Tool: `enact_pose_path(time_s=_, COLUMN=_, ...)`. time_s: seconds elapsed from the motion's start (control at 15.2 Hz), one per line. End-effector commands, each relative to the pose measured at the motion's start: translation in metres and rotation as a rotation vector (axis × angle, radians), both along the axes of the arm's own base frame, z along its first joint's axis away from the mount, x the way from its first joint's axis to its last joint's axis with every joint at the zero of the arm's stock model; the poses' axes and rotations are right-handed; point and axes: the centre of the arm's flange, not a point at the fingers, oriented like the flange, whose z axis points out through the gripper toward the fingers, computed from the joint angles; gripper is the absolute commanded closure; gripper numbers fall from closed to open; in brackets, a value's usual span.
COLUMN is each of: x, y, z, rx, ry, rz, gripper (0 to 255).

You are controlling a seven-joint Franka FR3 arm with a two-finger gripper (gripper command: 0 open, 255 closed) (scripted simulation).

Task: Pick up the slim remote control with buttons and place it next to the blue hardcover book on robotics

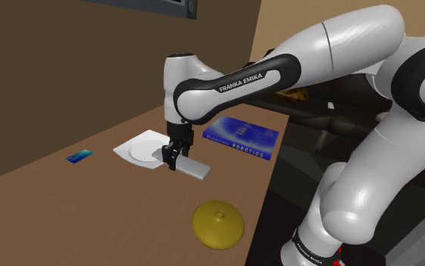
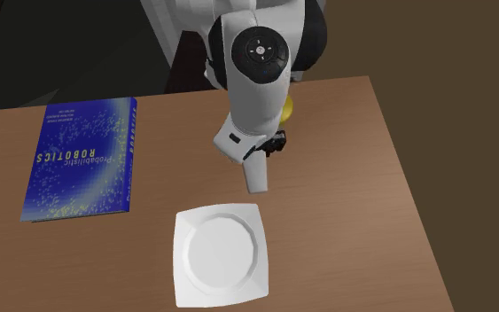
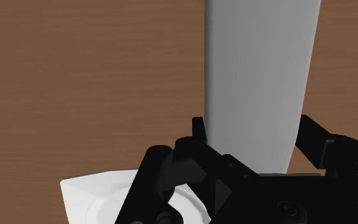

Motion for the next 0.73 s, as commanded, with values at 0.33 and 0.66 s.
enact_pose_path(time_s=0.33, x=-0.005, y=-0.092, z=0.000, rx=0.001, ry=0.000, rz=0.002, gripper=255)
enact_pose_path(time_s=0.66, x=-0.007, y=-0.158, z=0.001, rx=0.001, ry=0.000, rz=0.002, gripper=255)
